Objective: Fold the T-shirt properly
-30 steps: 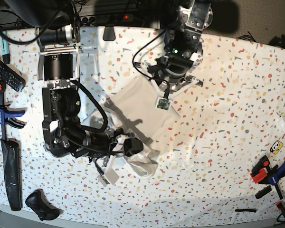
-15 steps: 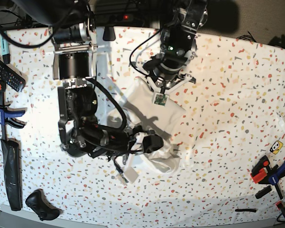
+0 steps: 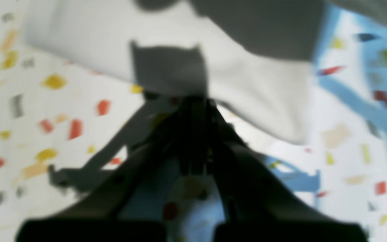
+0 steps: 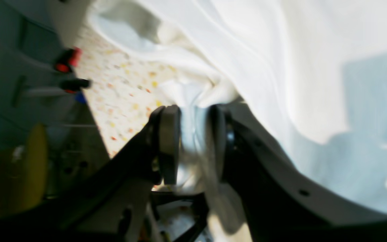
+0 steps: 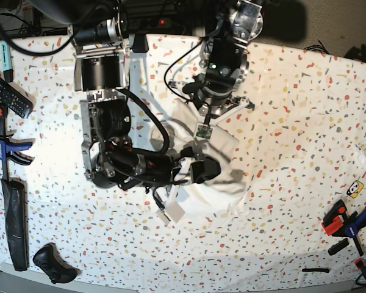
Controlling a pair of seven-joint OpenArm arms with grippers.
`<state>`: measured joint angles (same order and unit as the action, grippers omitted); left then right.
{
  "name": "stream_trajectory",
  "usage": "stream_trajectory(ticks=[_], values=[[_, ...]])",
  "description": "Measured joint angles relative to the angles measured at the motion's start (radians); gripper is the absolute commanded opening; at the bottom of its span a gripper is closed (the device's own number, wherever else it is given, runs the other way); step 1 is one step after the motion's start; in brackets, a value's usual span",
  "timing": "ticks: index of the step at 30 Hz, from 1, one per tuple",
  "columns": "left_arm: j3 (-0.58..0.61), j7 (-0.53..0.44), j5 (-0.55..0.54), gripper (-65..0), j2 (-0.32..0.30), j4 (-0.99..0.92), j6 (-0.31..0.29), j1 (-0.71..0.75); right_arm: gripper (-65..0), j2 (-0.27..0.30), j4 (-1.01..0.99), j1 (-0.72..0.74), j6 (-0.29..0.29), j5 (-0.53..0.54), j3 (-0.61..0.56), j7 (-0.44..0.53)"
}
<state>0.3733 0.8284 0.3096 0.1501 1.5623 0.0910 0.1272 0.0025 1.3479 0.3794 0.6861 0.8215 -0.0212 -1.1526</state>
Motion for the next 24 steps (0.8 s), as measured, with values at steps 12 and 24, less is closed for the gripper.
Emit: stream_trajectory(ticks=[12, 24], values=[[-0.007, 0.193, 0.457, -65.0, -0.014, -0.006, 0.115, 0.003, -47.9, -0.003, 0.0, 0.013, 0.0, -0.004, 0.0, 0.002], [-0.007, 0.148, 0.436, -65.0, -0.014, 0.302, 0.183, 0.0, -65.0, -0.005, 0.0, 0.12, 0.002, -0.102, 0.076, 0.035]])
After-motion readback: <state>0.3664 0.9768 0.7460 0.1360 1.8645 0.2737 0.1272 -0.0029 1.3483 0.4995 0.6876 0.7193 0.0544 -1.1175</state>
